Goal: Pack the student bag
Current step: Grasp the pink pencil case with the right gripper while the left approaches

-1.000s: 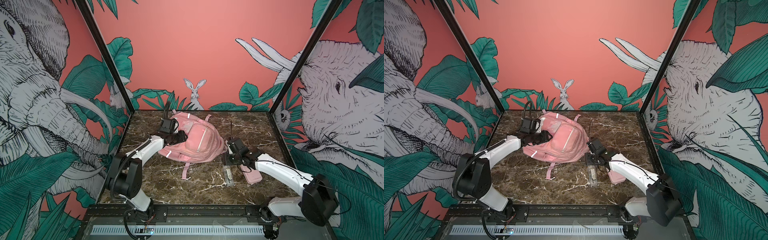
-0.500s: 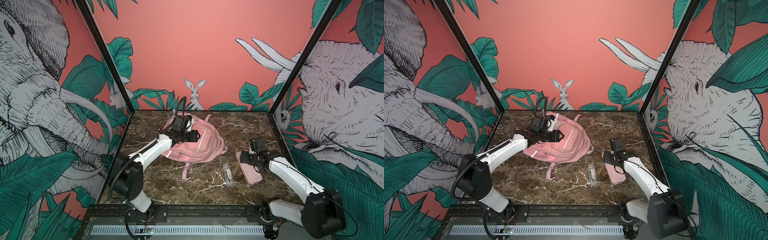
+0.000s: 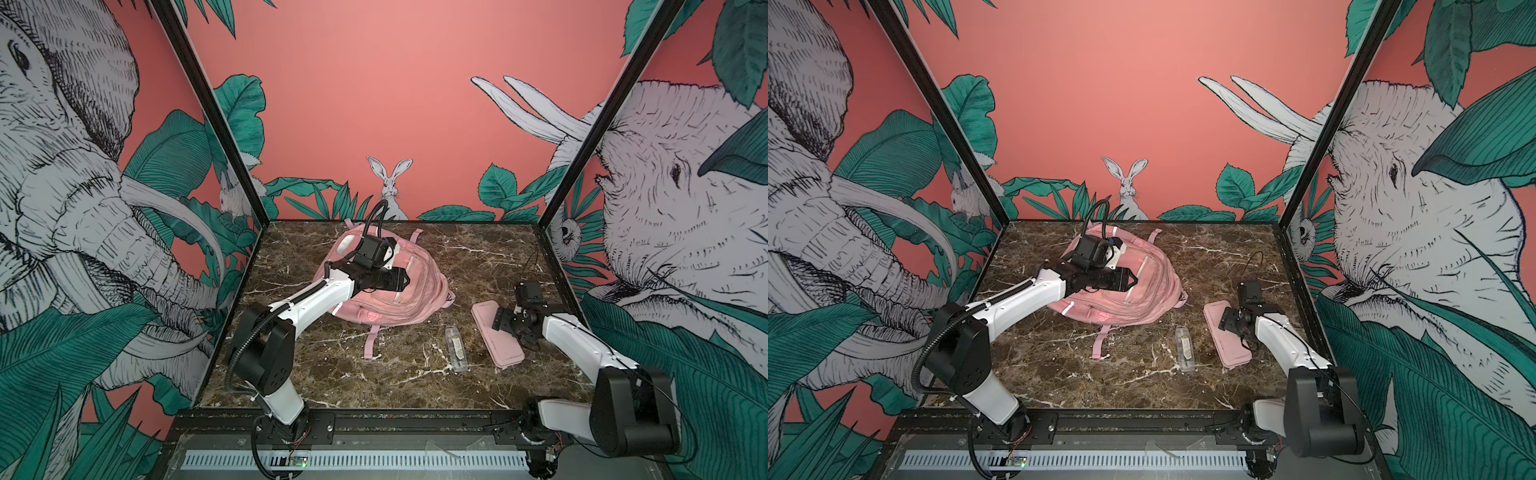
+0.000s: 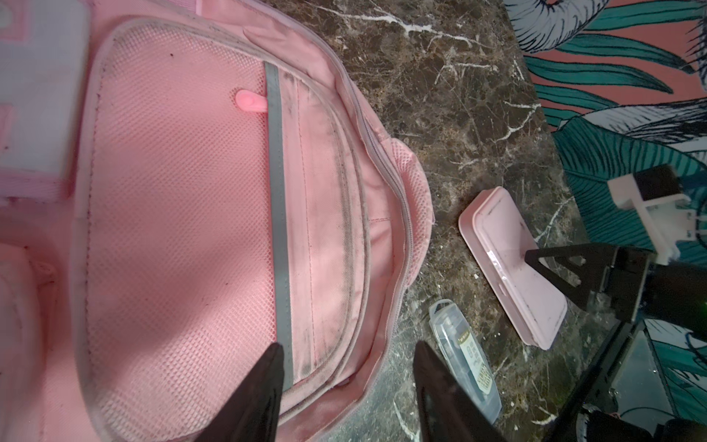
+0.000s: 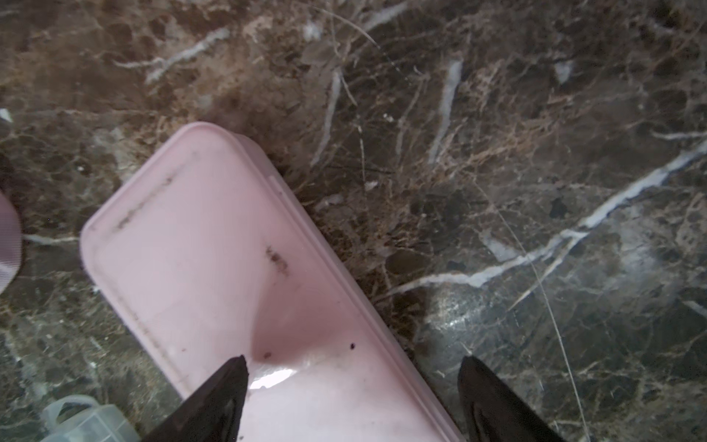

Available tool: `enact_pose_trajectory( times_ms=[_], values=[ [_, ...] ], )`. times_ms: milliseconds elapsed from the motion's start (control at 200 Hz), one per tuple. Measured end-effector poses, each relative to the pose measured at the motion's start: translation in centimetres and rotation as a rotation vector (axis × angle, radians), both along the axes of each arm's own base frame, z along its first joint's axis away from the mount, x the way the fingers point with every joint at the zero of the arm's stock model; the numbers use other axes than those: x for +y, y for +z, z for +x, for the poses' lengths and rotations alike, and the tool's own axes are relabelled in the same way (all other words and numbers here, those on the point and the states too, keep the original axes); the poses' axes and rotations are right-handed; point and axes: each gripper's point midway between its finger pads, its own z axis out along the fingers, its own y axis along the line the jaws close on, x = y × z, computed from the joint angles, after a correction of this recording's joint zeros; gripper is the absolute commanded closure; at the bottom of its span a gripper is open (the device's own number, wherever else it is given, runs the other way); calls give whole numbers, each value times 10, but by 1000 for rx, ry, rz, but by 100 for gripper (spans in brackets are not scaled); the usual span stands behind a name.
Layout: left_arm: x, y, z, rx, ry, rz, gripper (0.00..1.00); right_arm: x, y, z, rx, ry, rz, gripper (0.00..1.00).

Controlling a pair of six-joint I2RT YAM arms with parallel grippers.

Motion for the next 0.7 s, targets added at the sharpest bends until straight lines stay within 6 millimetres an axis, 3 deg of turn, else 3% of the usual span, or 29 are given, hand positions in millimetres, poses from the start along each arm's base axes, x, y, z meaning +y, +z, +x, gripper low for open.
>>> enact_pose_trajectory(
  times_ms=[200,460,700],
  values=[
    [-47,-4,-24,24,-124,-19,44,12,-3,6,-11,23,64,12],
    [-115,-34,-69,158,-300,-71,44,36,-9,-1,0,64,205,12],
    [-152,-58,-92,286,-370,-110,44,47,-6,-14,-18,57,284,12]
  ],
)
